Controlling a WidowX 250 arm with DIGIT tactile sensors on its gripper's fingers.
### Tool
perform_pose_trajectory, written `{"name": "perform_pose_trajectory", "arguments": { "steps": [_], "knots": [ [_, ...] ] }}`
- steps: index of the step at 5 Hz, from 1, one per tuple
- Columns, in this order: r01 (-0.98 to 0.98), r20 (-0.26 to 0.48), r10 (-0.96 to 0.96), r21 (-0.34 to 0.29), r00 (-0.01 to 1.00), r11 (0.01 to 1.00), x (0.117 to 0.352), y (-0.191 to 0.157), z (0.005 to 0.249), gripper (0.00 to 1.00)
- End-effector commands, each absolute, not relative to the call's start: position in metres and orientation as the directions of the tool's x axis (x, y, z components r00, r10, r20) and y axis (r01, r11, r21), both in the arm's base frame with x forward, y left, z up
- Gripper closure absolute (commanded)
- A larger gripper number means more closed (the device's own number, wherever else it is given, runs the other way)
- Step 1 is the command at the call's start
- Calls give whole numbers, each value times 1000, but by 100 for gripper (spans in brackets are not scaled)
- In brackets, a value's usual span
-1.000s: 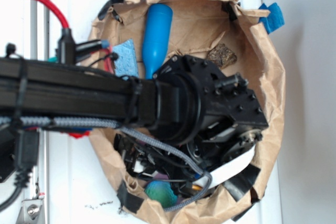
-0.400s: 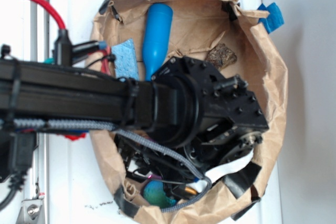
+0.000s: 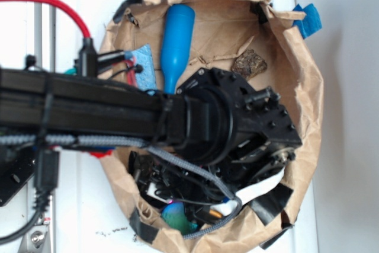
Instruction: Grab the green ball.
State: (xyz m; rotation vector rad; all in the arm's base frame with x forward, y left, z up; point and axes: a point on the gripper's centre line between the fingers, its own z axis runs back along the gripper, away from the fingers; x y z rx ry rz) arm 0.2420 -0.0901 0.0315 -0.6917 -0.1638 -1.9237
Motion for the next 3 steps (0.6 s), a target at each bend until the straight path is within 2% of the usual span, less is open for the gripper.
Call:
{"name": "perform_pose_trajectory", "arguments": {
  "steps": [1, 3],
  "knots": [
    [863, 522, -784, -165, -335, -478, 241, -101, 36, 100],
    [868, 516, -791, -166, -329, -469, 243, -98, 37, 100]
  ]
}}
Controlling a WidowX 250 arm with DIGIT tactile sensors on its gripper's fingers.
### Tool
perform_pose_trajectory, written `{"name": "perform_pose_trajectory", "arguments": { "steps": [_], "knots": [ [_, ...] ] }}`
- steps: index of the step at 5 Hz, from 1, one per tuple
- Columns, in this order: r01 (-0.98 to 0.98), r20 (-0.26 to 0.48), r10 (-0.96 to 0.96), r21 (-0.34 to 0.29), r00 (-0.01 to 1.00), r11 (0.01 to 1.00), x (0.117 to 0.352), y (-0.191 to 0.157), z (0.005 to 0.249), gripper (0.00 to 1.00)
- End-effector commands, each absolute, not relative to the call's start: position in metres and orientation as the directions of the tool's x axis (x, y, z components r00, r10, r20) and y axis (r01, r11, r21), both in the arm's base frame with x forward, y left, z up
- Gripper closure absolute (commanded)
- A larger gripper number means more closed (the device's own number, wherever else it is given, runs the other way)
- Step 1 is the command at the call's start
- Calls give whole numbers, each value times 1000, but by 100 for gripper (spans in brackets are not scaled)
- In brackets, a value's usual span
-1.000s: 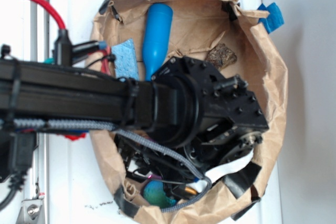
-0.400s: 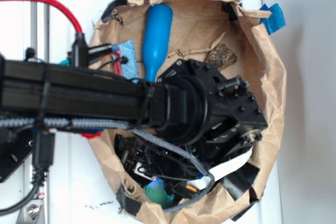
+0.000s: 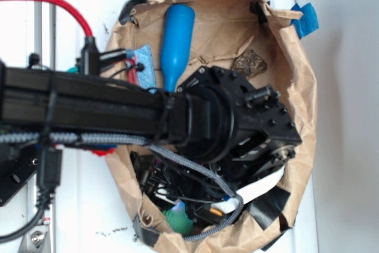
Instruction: Grab the green ball.
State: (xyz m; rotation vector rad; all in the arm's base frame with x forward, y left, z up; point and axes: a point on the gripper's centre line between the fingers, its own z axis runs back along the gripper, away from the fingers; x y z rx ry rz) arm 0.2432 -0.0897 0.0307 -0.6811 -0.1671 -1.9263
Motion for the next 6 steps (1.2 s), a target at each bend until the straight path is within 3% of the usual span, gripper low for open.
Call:
{"name": "perform_pose_trajectory", "arguments": {
  "steps": [1, 2, 4, 5, 6],
  "knots": [
    [884, 512, -802, -159, -307, -440, 245, -93, 41, 100],
    [929, 524, -825, -155, -212, -337, 247, -83, 60, 100],
    [991, 529, -843, -124, 102, 42, 242, -59, 110, 100],
    [947, 464, -825, -151, 321, 283, 240, -52, 121, 100],
    [836, 322, -773, -157, 546, 525, 239, -44, 126, 100]
  ]
}}
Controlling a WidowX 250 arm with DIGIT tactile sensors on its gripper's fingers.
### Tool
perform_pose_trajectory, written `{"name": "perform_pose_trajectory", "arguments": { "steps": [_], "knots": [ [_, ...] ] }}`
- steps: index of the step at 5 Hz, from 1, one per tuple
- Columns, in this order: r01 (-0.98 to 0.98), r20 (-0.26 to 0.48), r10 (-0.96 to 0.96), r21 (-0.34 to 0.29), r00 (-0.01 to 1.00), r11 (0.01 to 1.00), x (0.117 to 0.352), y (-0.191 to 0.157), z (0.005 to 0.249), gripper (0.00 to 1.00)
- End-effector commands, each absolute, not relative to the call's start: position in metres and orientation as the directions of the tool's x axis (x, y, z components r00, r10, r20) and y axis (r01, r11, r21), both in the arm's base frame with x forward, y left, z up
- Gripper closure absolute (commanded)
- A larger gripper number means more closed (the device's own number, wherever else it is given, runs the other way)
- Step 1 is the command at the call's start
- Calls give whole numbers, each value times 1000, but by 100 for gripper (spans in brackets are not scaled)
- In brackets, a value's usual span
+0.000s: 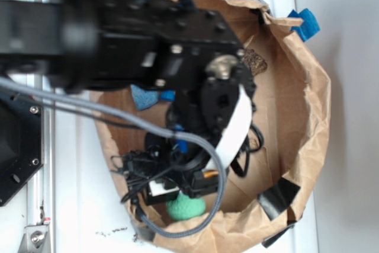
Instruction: Grab the green ball.
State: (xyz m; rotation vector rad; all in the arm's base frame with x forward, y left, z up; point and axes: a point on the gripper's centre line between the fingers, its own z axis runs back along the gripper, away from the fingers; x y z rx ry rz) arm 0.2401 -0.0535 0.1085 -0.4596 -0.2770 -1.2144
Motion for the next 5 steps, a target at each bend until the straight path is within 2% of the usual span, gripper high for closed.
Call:
{"name": "perform_pose_trajectory", "arguments": {
  "steps": [1, 2, 3, 4, 5],
  "knots": [
    [657, 213, -622, -229, 754, 718, 242, -30, 131, 100],
    [458, 195, -423, -205, 885, 865, 238, -14, 143, 100],
    [230, 191, -196, -175, 962, 957, 229, -3, 156, 100],
    [122, 171, -98, -137, 980, 983, 236, -1, 167, 100],
    [95, 150, -79, -107, 986, 990, 247, 0, 171, 100]
  ]
}}
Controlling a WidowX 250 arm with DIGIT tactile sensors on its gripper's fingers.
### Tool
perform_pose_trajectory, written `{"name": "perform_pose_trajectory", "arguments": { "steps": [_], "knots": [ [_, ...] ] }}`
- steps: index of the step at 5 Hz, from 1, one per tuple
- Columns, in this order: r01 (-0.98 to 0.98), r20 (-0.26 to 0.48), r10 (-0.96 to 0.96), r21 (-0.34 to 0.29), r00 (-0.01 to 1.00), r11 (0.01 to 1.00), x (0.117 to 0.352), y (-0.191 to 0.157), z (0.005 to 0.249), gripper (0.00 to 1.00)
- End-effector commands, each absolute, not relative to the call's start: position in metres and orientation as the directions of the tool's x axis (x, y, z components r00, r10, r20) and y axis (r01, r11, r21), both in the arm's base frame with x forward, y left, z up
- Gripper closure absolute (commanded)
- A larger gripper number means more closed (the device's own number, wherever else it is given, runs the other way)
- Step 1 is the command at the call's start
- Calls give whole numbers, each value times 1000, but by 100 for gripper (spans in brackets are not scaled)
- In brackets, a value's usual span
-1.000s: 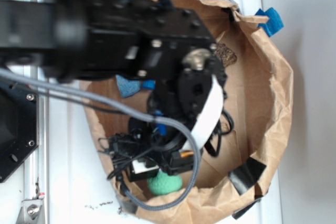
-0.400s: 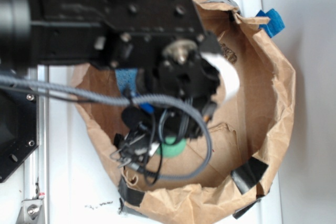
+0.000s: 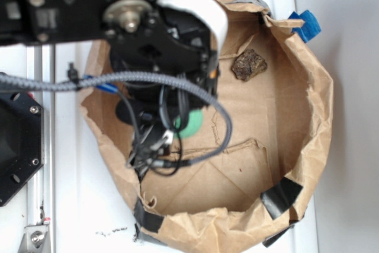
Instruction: Grab the green ball.
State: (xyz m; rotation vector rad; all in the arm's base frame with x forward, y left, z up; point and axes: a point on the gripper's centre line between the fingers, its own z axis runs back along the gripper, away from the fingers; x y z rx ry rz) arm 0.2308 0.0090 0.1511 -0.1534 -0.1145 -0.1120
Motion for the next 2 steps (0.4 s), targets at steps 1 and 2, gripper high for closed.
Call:
{"name": "perform_pose_trajectory", "arguments": {
  "steps": [1, 2],
  "knots": [
    [83, 130, -69, -107, 989, 991, 255, 2, 169, 100],
    [87, 137, -72, -107, 988, 990, 255, 2, 168, 100]
  ]
}}
